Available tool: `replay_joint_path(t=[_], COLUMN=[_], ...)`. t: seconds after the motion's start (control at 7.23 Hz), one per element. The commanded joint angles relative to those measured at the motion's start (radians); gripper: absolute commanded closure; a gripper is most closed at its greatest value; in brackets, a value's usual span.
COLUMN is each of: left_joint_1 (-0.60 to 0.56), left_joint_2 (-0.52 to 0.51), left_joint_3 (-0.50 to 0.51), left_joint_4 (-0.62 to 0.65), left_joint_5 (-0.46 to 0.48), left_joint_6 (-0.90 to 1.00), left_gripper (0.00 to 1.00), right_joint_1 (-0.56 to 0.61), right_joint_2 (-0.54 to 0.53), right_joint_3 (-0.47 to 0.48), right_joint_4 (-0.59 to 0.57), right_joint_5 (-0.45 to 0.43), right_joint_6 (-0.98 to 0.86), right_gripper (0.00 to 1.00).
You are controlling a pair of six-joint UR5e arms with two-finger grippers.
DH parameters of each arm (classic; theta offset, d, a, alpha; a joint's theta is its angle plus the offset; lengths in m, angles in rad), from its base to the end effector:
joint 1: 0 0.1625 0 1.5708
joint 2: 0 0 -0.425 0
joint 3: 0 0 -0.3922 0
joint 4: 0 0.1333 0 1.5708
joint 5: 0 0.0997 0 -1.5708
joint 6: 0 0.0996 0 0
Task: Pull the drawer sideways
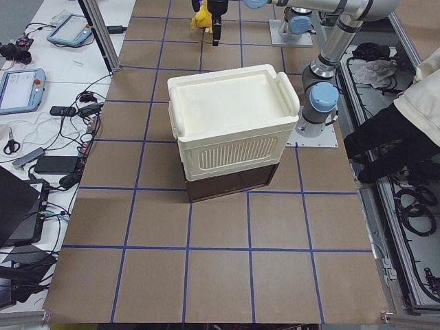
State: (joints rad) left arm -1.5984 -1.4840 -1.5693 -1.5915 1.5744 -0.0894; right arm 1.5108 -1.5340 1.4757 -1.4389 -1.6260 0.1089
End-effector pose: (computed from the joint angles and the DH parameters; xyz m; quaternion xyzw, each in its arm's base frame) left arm -0.1456 -0.4562 0.5278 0.0309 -0.9989 0.0338 0.0002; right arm 0.0976 -0.5061 0.5036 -0.0832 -0.9955 -0.0361 0.0285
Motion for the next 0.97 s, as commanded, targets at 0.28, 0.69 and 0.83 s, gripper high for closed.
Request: replay_joint_path(t=[0.28, 0.69, 0.83], left_joint_1=[-0.001, -0.003, 0.002], left_joint_2=[0.004, 0.001, -0.004], left_joint_3=[-0.003, -0.011, -0.011], left_joint_4=[0.001, -0.002, -0.002], left_joint_5=[-0.008, -0.008, -0.007], left_joint_6=[-0.010, -0.013, -0.013], left_gripper=[0.00, 0.00, 0.00], right_joint_1=[0.000, 0.000, 0.000], right_joint_2=[0.000, 0.000, 0.000], right_joint_3=[0.000, 0.000, 0.000], right_joint_4=[0.000, 0.000, 0.000], right_joint_5=[0.000, 0.000, 0.000], right_joint_6=[0.000, 0.000, 0.000], right_gripper=[0.00, 0.00, 0.00])
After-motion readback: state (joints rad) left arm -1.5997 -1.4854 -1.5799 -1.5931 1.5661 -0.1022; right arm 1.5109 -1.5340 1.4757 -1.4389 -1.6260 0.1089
